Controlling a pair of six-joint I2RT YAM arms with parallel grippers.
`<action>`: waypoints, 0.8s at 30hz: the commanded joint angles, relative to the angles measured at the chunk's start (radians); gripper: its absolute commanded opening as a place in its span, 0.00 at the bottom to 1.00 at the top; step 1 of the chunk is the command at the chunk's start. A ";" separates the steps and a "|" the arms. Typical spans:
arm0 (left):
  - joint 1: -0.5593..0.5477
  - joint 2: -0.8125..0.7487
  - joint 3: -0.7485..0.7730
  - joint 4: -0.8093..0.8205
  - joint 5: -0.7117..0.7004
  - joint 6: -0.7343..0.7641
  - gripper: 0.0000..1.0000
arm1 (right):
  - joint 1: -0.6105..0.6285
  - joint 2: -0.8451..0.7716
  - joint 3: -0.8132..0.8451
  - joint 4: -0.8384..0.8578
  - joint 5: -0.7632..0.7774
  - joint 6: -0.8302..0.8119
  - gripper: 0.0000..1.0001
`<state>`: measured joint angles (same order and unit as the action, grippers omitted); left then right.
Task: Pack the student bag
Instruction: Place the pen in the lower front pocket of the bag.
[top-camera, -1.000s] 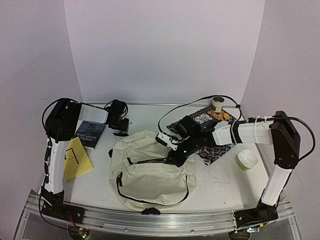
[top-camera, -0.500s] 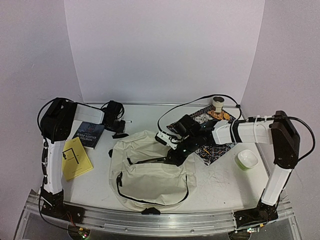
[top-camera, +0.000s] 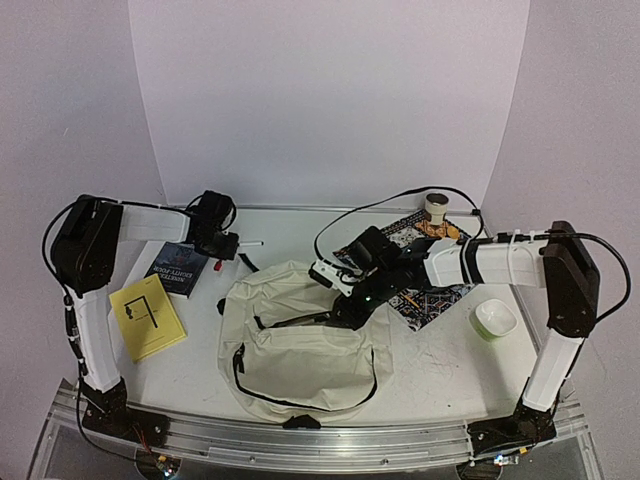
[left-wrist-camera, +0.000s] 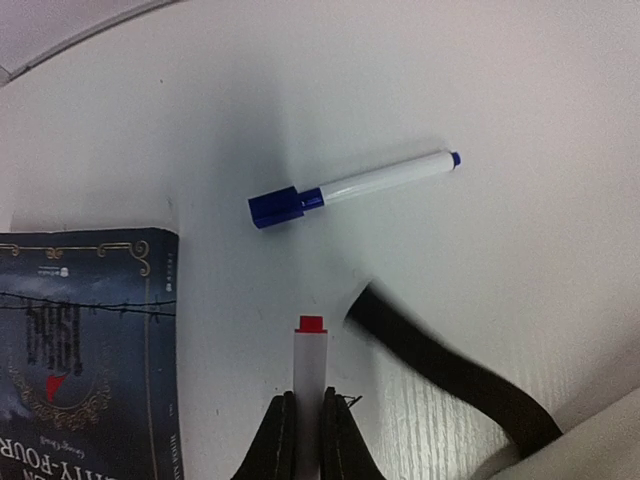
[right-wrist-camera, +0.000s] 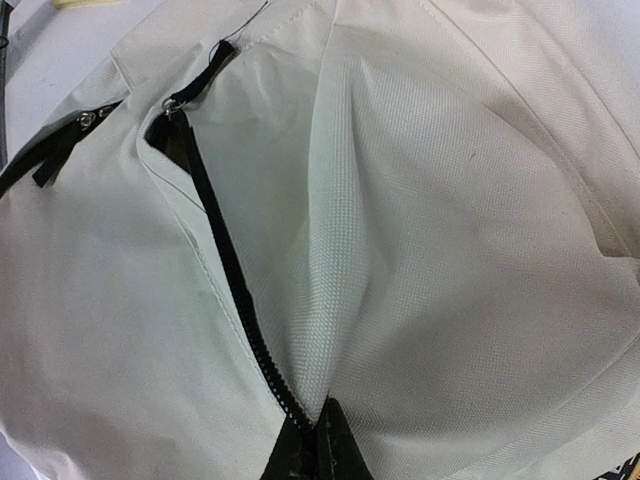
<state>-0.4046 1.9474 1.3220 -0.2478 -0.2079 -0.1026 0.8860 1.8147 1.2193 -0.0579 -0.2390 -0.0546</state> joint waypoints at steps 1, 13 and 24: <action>-0.002 -0.164 -0.074 0.035 0.035 -0.007 0.00 | -0.003 0.006 0.053 -0.023 -0.004 0.016 0.00; -0.167 -0.504 -0.398 0.189 0.090 -0.015 0.00 | -0.002 -0.009 0.077 -0.016 0.016 0.046 0.00; -0.266 -0.754 -0.660 0.406 0.236 0.026 0.00 | -0.002 -0.017 0.090 0.003 0.002 0.089 0.00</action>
<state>-0.6392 1.2546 0.6962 0.0278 -0.0504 -0.1047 0.8860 1.8160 1.2591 -0.0669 -0.2276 0.0006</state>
